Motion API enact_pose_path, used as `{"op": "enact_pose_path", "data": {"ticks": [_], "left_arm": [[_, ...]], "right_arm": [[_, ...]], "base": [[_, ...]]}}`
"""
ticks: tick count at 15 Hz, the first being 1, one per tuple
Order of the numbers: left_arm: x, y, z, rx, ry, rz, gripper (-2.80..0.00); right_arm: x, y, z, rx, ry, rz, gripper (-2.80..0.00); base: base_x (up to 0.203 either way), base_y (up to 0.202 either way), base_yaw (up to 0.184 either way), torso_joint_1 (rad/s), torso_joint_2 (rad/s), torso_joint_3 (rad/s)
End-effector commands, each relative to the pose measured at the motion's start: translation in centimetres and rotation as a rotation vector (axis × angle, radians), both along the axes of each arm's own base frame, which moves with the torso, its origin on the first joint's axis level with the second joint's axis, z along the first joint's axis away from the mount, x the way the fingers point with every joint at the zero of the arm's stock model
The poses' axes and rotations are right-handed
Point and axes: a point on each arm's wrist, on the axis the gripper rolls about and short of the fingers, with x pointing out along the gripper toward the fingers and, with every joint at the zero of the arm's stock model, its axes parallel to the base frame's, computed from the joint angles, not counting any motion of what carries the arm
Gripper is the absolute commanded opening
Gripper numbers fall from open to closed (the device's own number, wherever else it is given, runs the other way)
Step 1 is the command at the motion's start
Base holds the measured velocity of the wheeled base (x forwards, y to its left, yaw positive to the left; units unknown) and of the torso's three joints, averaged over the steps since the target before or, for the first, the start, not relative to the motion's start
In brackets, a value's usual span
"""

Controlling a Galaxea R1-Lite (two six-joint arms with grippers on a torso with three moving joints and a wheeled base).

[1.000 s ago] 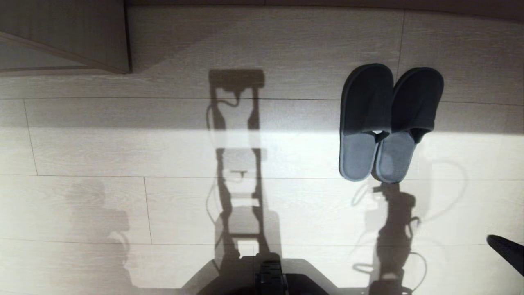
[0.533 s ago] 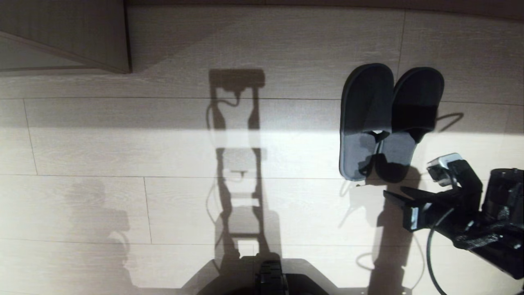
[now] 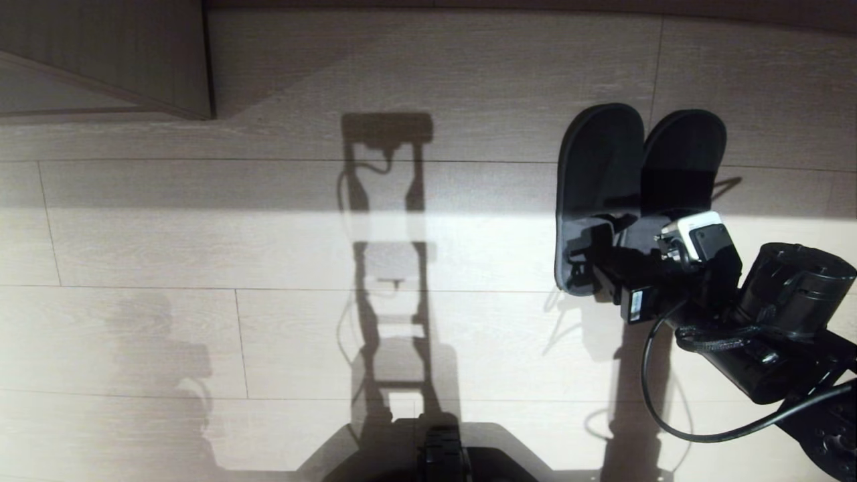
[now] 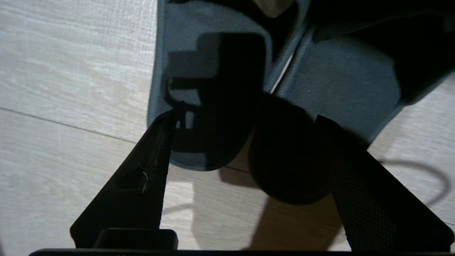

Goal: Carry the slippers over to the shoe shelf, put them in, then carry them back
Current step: Pick up the slippers on the floor

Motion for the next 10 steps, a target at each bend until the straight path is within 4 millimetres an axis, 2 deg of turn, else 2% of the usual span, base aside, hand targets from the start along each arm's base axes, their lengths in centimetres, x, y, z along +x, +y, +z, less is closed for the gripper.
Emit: {"op": "enact_pose_path", "data": {"ticks": [1, 3, 10], "left_arm": [[0.0, 0.0, 0.0, -0.001, -0.001, 0.001, -2.8], [0.0, 0.0, 0.0, -0.001, -0.001, 0.0, -2.8], [0.0, 0.0, 0.0, -0.001, -0.001, 0.001, -2.8]], "right_arm": [[-0.4, -0.1, 0.9, -0.004, -0.039, -0.01, 0.0], [-0.3, -0.2, 1.2, -0.018, -0.053, -0.026, 0.0], [2.3, -1.1, 0.8, -0.006, -0.156, -0.103, 0.0]], "base": [[0.0, 0.0, 0.0, 0.0, 0.0, 0.0], [0.0, 0.0, 0.0, 0.0, 0.0, 0.0], [0.0, 0.0, 0.0, 0.0, 0.0, 0.0]]}}
